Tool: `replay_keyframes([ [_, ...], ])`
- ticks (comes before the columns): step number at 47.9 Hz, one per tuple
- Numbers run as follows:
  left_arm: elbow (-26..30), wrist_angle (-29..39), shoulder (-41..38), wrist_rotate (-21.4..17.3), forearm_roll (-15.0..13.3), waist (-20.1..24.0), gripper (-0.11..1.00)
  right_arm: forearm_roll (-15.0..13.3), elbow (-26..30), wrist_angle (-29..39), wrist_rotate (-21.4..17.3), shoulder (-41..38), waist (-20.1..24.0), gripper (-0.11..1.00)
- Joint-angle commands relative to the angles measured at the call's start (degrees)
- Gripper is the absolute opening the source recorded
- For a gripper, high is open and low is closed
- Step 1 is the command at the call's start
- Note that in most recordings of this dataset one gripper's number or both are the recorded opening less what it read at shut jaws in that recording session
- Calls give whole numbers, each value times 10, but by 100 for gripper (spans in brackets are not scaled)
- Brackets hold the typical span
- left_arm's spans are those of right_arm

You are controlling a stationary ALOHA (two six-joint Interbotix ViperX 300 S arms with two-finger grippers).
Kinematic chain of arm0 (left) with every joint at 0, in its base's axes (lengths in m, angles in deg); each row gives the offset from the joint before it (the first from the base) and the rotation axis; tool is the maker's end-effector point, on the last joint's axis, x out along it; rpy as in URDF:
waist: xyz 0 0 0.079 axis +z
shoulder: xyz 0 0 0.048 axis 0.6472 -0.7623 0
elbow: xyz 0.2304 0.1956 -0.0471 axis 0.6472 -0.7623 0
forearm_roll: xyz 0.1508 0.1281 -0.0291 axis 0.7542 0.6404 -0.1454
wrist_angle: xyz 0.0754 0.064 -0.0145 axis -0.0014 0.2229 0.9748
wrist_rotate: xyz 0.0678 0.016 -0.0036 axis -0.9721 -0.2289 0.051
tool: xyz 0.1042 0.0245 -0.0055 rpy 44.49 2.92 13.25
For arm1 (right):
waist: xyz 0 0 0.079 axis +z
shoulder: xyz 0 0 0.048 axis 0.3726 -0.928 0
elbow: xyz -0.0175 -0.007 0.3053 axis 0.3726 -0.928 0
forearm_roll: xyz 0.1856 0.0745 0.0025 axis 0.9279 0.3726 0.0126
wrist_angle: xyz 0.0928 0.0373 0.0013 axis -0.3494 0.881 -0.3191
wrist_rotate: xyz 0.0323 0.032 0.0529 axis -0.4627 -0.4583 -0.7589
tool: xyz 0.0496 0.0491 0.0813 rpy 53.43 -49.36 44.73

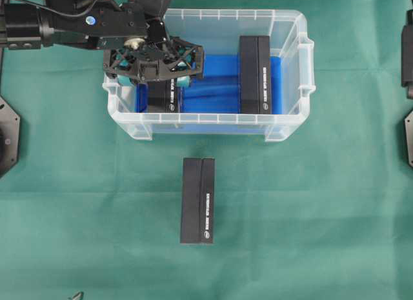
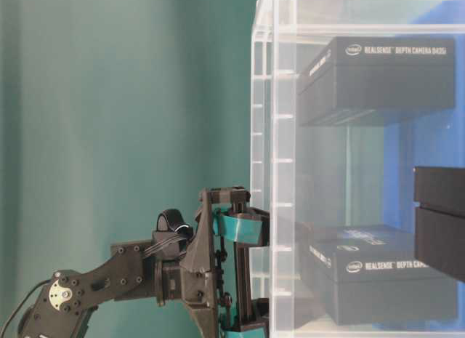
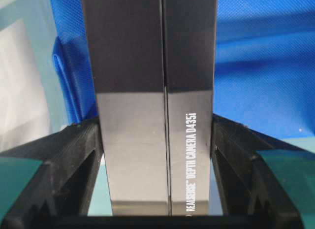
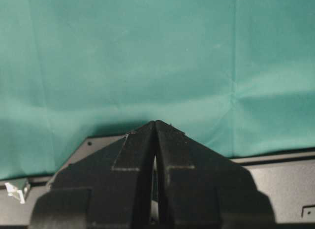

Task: Take the box out of the case with the left arm.
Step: 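Lower the left gripper around the left box and close on it, then lift the left box up out of the case with left gripper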

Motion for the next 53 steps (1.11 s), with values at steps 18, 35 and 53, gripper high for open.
replay_keyframes([
  [18,67,68,28,7,-11,-22,60,0,5,-3,-1,2,-1,1],
  [35,147,172,69,9,-11,-25,60,0,5,-3,-1,2,-1,1],
  [53,218,276,100,18,-11,-26,60,0,5,-3,-1,2,-1,1],
])
